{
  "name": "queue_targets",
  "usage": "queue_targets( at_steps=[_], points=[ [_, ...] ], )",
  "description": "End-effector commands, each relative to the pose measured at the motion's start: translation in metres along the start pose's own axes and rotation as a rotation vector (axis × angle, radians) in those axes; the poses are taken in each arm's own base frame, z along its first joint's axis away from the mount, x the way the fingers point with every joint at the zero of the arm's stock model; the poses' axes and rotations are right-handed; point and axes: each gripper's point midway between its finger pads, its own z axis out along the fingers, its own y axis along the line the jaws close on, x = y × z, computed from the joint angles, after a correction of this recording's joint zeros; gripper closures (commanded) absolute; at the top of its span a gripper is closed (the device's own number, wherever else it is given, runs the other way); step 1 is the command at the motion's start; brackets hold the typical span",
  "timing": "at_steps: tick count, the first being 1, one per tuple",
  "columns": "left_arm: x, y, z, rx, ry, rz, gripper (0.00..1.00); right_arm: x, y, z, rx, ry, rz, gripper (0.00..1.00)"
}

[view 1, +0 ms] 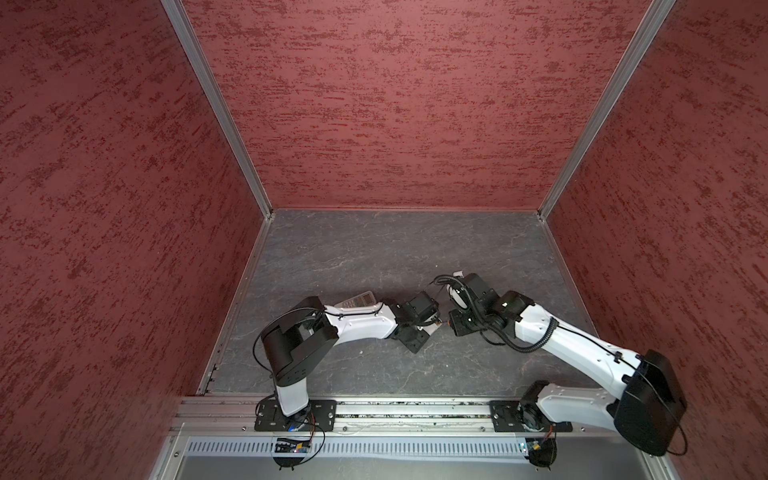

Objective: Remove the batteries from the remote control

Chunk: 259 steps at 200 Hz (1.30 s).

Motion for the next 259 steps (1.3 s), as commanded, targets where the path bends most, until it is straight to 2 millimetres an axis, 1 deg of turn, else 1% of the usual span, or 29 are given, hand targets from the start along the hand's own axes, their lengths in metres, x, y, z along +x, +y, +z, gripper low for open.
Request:
queue_targets(
  at_steps=[1, 35, 72, 122, 206, 259],
  points=[
    [0.039, -0.006, 0.018, 0.050, 0.141, 0.003, 0.48, 0.000, 0.006, 0.011, -0.043, 0.006, 0.002, 1.00],
    [0.040, -0.009, 0.020, 0.060, 0.146, 0.008, 0.49, -0.007, 0.014, 0.012, -0.086, -0.038, 0.015, 1.00],
    [0.040, -0.012, 0.021, 0.070, 0.147, 0.011, 0.50, -0.025, 0.025, 0.001, -0.156, -0.145, 0.026, 1.00],
    [0.042, -0.014, 0.023, 0.077, 0.156, 0.017, 0.50, -0.039, 0.030, -0.010, -0.173, -0.207, 0.026, 1.00],
    [0.044, -0.015, 0.024, 0.078, 0.161, 0.019, 0.50, -0.050, 0.033, -0.023, -0.182, -0.252, 0.022, 1.00],
    [0.045, -0.016, 0.024, 0.080, 0.165, 0.018, 0.50, -0.052, 0.033, -0.025, -0.189, -0.279, 0.037, 1.00]
  ],
)
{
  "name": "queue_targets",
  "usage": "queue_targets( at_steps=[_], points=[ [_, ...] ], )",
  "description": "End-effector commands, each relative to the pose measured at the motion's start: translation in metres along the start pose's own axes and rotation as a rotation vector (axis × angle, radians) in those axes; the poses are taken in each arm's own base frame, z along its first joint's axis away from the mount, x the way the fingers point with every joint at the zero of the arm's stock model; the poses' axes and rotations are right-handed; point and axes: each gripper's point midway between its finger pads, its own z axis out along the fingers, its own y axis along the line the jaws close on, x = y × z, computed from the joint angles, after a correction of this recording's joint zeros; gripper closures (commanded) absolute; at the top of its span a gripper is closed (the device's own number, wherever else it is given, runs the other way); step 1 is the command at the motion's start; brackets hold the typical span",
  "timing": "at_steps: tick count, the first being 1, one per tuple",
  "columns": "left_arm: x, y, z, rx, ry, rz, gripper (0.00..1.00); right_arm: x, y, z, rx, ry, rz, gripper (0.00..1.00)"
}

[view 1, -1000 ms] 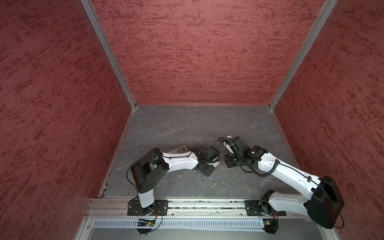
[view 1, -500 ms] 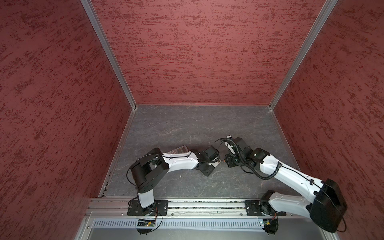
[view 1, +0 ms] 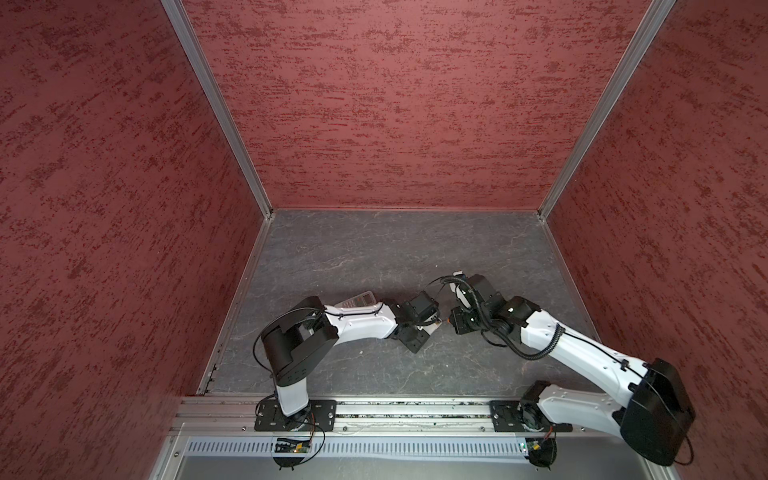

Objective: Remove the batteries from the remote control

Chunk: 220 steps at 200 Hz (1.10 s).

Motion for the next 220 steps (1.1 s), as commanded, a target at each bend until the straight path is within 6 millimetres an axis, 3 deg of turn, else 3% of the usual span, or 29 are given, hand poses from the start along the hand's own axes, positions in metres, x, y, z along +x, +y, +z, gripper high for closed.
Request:
queue_targets(
  at_steps=[1, 149, 220],
  points=[
    [0.0450, -0.0152, 0.0236, 0.077, 0.163, 0.019, 0.51, -0.0425, 0.0330, -0.0177, -0.144, -0.175, 0.001, 1.00],
    [0.0473, -0.0150, 0.0248, 0.068, 0.194, 0.022, 0.54, -0.0504, 0.0365, -0.0225, -0.165, -0.216, 0.015, 1.00],
    [0.0474, -0.0183, 0.0239, 0.078, 0.219, 0.030, 0.62, -0.0505, 0.0403, -0.0234, -0.191, -0.226, 0.018, 1.00]
  ],
)
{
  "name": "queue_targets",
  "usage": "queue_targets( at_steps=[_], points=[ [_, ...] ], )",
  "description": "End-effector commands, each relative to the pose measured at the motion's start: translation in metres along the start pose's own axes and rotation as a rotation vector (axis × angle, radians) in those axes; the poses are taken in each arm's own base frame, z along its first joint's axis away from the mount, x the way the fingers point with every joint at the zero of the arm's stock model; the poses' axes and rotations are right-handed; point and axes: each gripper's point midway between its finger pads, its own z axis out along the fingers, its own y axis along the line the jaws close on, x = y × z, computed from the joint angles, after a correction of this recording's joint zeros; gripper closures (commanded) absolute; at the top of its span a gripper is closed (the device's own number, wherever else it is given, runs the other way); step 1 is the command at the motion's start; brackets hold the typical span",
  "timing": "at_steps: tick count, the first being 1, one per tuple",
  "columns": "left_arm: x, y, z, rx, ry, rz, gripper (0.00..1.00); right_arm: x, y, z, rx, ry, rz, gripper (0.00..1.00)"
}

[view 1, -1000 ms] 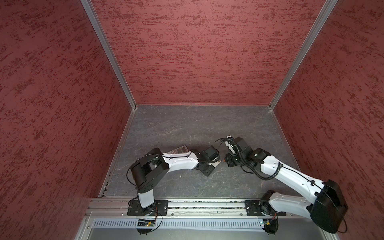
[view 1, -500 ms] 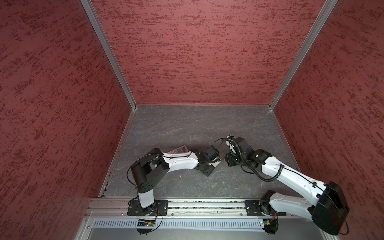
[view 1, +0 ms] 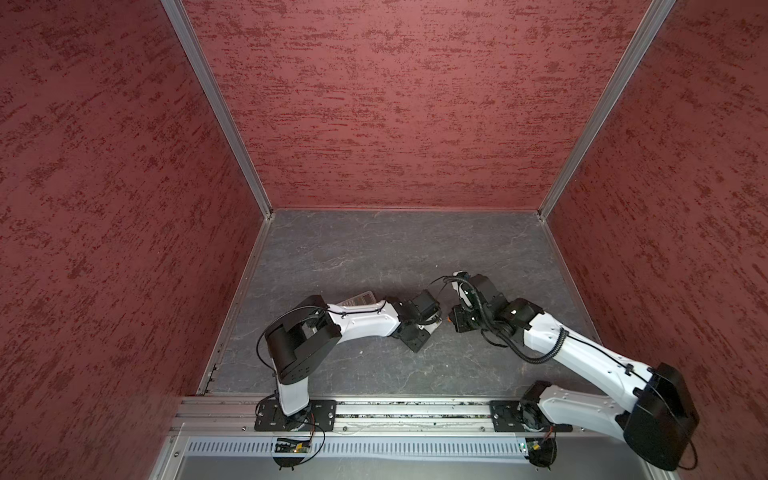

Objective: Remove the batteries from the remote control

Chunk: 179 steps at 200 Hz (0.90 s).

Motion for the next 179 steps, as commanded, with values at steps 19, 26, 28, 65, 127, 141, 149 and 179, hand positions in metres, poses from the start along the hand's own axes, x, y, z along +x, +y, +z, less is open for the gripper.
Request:
queue_targets(
  at_steps=[19, 26, 28, 65, 127, 141, 149, 179],
  points=[
    [0.048, -0.019, 0.025, 0.091, 0.188, 0.038, 0.65, -0.041, 0.041, -0.016, -0.187, -0.170, -0.005, 1.00],
    [0.048, -0.020, 0.025, 0.093, 0.192, 0.040, 0.65, -0.041, 0.041, -0.016, -0.191, -0.169, -0.005, 1.00],
    [0.048, -0.020, 0.025, 0.093, 0.194, 0.040, 0.65, -0.041, 0.041, -0.016, -0.192, -0.170, -0.006, 1.00],
    [0.049, -0.021, 0.025, 0.099, 0.201, 0.040, 0.65, -0.041, 0.042, -0.017, -0.201, -0.179, -0.005, 1.00],
    [0.051, -0.024, 0.026, 0.117, 0.215, 0.036, 0.65, -0.047, 0.044, -0.021, -0.215, -0.208, -0.002, 1.00],
    [0.052, -0.024, 0.027, 0.119, 0.217, 0.035, 0.65, -0.047, 0.045, -0.020, -0.216, -0.211, -0.002, 1.00],
    [0.052, -0.025, 0.027, 0.121, 0.218, 0.036, 0.65, -0.048, 0.045, -0.021, -0.218, -0.214, -0.001, 1.00],
    [0.052, -0.025, 0.028, 0.119, 0.219, 0.037, 0.65, -0.051, 0.045, -0.023, -0.215, -0.224, -0.001, 1.00]
  ],
)
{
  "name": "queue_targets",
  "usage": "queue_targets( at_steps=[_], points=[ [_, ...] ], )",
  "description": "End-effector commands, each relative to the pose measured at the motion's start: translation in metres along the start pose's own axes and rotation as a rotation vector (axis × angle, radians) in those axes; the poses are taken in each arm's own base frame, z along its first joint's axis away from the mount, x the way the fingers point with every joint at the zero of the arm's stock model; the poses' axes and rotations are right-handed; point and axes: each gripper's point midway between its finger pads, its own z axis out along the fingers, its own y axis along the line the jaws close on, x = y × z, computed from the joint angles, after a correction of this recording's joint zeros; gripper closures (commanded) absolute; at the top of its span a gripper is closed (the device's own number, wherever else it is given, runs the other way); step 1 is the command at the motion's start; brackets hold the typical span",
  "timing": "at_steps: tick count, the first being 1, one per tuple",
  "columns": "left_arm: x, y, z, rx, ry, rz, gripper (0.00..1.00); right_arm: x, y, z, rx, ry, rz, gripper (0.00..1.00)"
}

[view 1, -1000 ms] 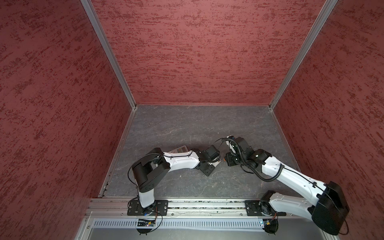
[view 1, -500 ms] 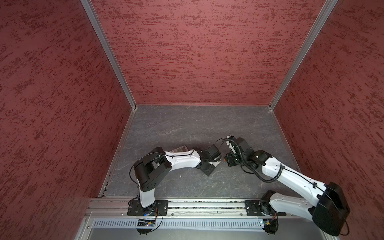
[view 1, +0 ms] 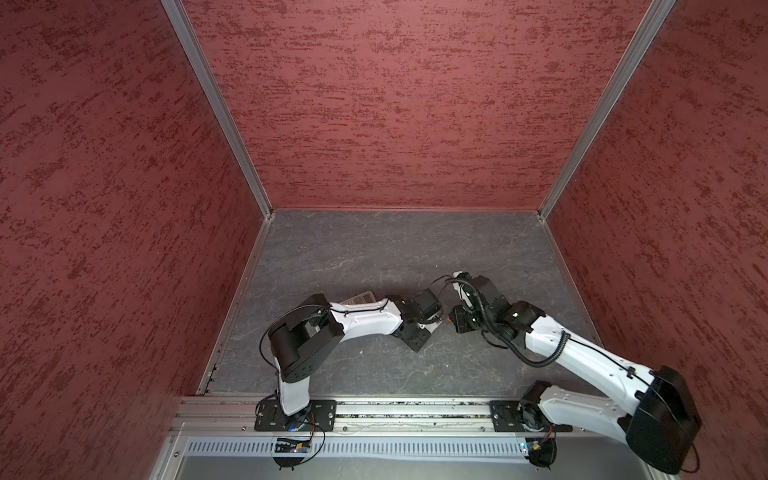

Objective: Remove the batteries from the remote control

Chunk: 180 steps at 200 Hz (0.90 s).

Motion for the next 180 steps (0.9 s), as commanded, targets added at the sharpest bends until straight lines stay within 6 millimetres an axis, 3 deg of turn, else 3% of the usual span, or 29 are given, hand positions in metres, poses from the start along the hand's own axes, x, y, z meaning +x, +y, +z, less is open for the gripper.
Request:
queue_targets(
  at_steps=[1, 180],
  points=[
    [0.052, -0.024, 0.029, 0.119, 0.197, 0.038, 0.65, -0.051, 0.046, -0.021, -0.202, -0.196, -0.002, 1.00],
    [0.056, -0.024, 0.033, 0.122, 0.205, 0.020, 0.65, -0.054, 0.041, -0.032, -0.175, -0.221, 0.000, 1.00]
  ],
)
